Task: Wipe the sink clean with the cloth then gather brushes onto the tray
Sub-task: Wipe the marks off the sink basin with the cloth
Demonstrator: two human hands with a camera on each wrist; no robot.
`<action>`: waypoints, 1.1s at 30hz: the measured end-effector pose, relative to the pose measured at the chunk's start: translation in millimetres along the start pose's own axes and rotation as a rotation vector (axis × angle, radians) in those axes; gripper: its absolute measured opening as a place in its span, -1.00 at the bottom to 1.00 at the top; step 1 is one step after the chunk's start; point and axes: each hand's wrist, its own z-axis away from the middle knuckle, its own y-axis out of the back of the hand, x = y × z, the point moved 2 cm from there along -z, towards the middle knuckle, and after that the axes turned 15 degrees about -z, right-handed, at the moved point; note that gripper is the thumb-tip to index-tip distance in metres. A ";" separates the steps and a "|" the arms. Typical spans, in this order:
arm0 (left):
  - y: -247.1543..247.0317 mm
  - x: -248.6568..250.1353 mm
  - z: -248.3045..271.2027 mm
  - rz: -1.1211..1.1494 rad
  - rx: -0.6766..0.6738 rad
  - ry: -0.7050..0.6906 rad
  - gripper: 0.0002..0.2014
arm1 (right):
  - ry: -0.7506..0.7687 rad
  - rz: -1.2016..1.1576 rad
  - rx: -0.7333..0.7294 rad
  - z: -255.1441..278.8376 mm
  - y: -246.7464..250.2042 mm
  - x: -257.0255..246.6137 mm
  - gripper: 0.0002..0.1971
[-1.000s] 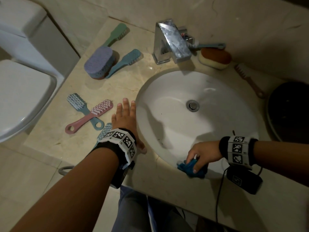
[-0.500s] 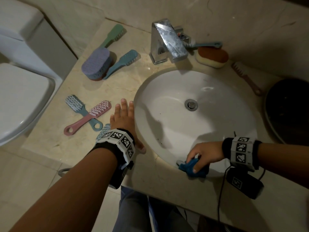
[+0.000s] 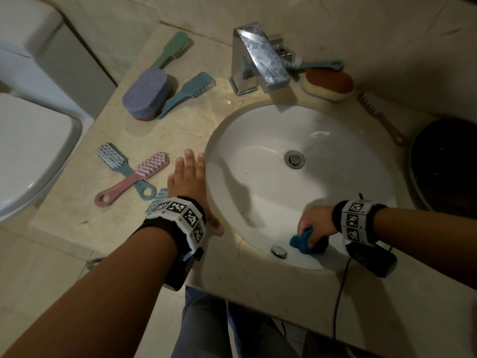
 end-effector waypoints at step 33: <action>1.2 1.2 2.2 0.034 -0.029 -0.006 0.59 | 0.356 -0.799 0.513 -90.4 77.0 -97.7 -0.75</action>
